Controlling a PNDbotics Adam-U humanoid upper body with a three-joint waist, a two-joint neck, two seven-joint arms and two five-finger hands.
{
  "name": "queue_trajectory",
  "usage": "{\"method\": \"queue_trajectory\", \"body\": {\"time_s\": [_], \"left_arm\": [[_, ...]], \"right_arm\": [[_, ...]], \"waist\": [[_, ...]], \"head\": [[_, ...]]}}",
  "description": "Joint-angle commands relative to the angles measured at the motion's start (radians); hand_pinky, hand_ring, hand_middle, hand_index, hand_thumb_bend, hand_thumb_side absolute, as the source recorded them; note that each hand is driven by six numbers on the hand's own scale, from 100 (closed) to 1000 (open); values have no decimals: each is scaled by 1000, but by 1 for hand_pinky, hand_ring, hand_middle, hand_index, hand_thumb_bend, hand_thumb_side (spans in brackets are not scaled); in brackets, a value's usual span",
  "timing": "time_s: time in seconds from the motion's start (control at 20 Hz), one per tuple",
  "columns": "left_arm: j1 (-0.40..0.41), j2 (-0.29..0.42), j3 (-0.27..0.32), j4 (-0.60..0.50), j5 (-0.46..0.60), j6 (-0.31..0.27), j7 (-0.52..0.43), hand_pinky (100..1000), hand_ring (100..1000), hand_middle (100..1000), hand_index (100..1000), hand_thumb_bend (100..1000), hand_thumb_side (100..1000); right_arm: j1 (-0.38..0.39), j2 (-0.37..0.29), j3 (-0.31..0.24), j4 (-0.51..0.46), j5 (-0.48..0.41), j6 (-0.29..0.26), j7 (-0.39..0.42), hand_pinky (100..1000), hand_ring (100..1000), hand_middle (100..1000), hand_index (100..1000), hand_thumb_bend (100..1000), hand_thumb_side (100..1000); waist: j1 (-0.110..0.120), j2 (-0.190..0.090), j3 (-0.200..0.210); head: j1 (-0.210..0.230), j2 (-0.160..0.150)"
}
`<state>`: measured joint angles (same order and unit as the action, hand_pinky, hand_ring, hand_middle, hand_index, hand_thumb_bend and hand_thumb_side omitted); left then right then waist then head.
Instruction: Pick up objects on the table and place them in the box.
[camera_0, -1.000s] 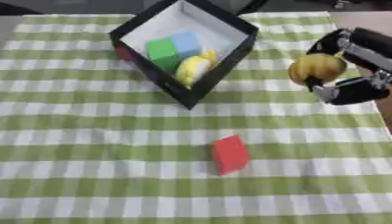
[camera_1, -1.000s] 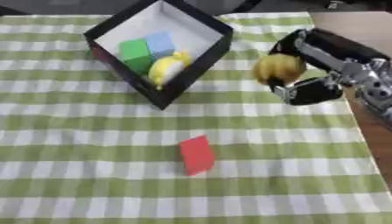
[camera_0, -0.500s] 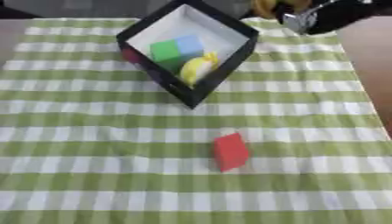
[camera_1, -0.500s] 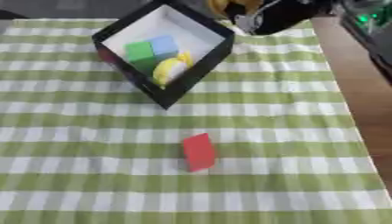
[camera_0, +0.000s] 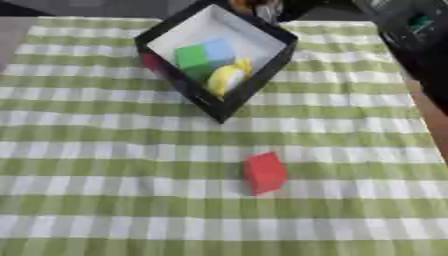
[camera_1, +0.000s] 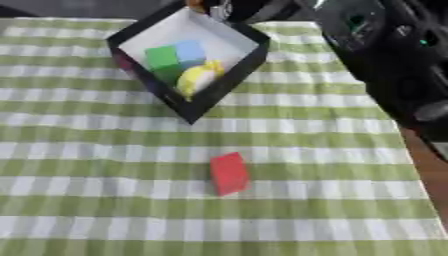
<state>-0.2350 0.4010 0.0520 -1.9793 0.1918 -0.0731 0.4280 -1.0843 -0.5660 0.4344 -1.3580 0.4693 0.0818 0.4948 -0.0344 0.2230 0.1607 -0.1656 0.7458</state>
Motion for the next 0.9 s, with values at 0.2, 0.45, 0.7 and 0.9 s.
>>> {"method": "queue_trajectory", "body": {"time_s": [0.2, 0.45, 0.7, 0.9], "left_arm": [[-48, 28, -8, -21, 3, -22, -19, 868, 788, 789, 857, 256, 639], [-68, 26, -10, -21, 6, -33, -24, 867, 788, 789, 857, 257, 637], [-70, 23, -11, -21, 11, -29, -23, 867, 787, 787, 857, 255, 641], [-67, 21, -12, -21, 13, -27, -24, 867, 787, 786, 857, 254, 645]], "right_arm": [[-31, 87, -35, 156, 82, -56, -50, 791, 651, 504, 614, 100, 100], [-29, 127, -38, 228, 149, -113, -57, 801, 683, 545, 656, 100, 100], [-17, 143, -38, 255, 206, -174, -49, 816, 759, 648, 755, 225, 100], [-16, 144, -42, 258, 236, -192, -34, 864, 845, 772, 881, 376, 260]], "waist": [[-11, -6, 32], [-18, 2, 59], [-21, 6, 65], [-21, 8, 63]], "head": [[-27, -20], [-44, -31], [-49, -31], [-49, -27]]}}
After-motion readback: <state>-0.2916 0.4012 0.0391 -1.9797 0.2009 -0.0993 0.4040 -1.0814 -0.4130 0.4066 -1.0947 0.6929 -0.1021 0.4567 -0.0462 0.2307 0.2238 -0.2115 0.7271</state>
